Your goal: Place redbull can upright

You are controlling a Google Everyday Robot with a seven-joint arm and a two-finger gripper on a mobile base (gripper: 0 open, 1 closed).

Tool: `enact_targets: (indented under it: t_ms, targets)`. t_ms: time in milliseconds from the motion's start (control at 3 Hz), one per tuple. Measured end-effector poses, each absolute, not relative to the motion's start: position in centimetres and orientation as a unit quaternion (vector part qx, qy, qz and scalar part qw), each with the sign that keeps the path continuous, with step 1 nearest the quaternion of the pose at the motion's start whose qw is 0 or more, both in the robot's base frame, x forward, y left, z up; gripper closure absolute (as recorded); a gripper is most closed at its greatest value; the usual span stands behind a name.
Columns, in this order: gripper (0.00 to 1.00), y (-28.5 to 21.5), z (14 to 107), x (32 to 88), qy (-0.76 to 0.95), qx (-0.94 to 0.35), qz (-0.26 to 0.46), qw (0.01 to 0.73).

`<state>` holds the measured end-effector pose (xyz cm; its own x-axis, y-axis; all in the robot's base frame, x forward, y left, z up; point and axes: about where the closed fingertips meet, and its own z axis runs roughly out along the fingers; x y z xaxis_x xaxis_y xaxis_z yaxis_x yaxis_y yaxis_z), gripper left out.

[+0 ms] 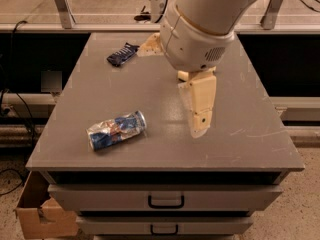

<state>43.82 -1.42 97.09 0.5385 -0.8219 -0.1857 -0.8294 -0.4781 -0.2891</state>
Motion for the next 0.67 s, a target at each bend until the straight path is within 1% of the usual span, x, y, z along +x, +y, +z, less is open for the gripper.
enact_targets:
  t_ms: [333,667]
  targets:
    - [0.0,3.1,96.6,44.8,0.412,-0.895,-0.004,0.171]
    - [0.0,7.8,94.9,45.3,0.356,-0.925,-0.028,0.128]
